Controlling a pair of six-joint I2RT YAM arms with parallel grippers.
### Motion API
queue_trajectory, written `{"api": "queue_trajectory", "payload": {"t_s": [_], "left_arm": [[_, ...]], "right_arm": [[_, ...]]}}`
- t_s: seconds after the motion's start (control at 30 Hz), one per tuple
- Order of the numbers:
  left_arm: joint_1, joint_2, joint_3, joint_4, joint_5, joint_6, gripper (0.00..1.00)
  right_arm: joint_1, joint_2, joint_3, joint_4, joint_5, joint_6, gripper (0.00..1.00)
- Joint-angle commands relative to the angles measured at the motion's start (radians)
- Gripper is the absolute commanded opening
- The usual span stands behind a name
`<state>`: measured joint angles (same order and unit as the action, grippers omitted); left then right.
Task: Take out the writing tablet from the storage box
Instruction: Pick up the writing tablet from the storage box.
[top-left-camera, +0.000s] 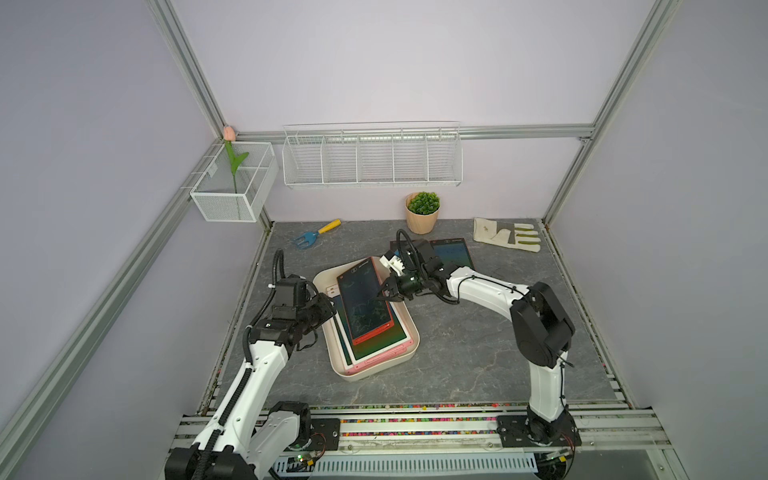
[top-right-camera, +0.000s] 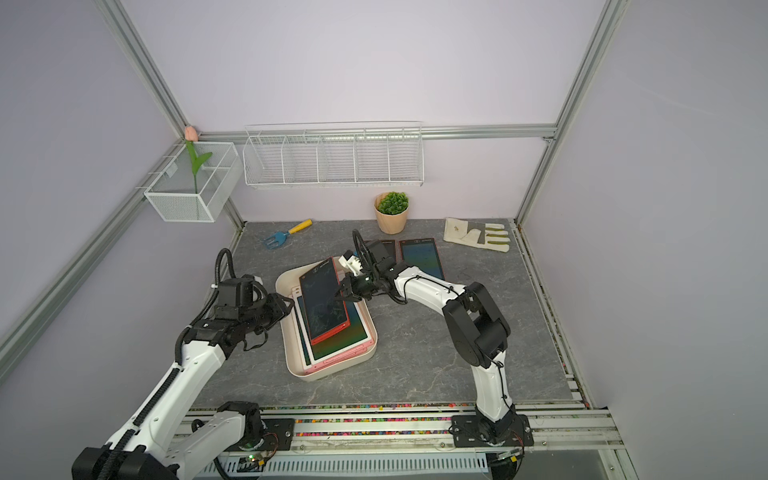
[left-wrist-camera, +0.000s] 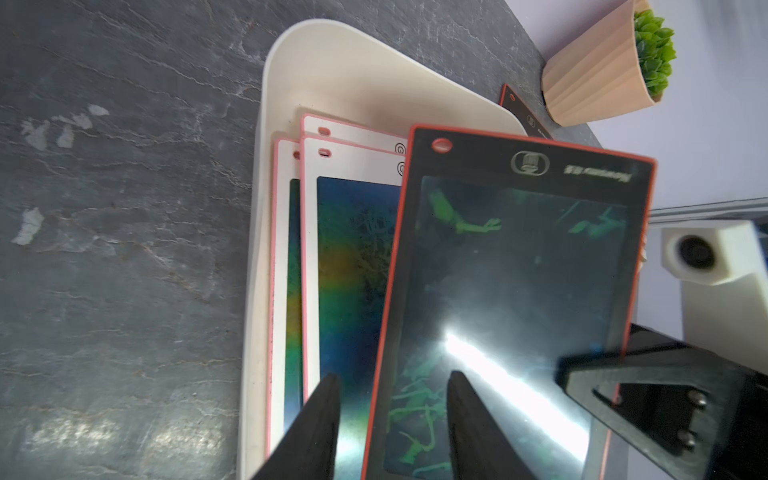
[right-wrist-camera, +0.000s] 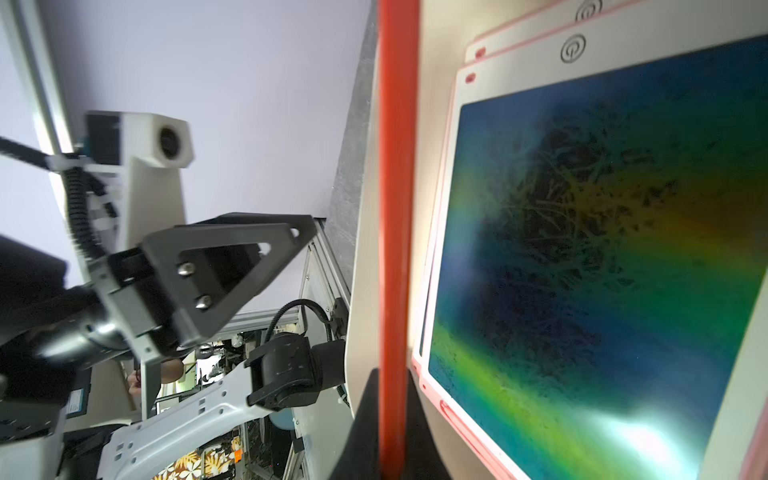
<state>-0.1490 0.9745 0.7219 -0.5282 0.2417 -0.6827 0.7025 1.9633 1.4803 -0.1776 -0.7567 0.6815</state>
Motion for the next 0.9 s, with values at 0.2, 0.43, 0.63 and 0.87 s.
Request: {"api": "queue_trajectory", "payload": {"t_s": [0.2, 0.43, 0.63, 0.87], "left_arm": [[-0.112, 0.063, 0.025, 0.218, 0.108, -0.041, 0.44], [-0.268, 0.242, 0.07, 0.502, 0.216, -0.081, 0.46], [-0.304, 0.331, 0.14, 0.587, 0.246, -0.067, 0.48], [-0.339, 0.445, 0.186, 0.675, 0.332, -0.05, 0.49]], "right_arm": [[-0.136, -0.289, -0.119, -0.114, 0.001, -0.09, 0.07], [-0.301, -0.472, -0.277, -0.137, -0.035, -0.107, 0.07], [-0.415, -0.574, -0.361, -0.192, -0.072, -0.164, 0.07], [-0.491, -0.631, -0.435, -0.134, -0.12, -0.132, 0.07]]}}
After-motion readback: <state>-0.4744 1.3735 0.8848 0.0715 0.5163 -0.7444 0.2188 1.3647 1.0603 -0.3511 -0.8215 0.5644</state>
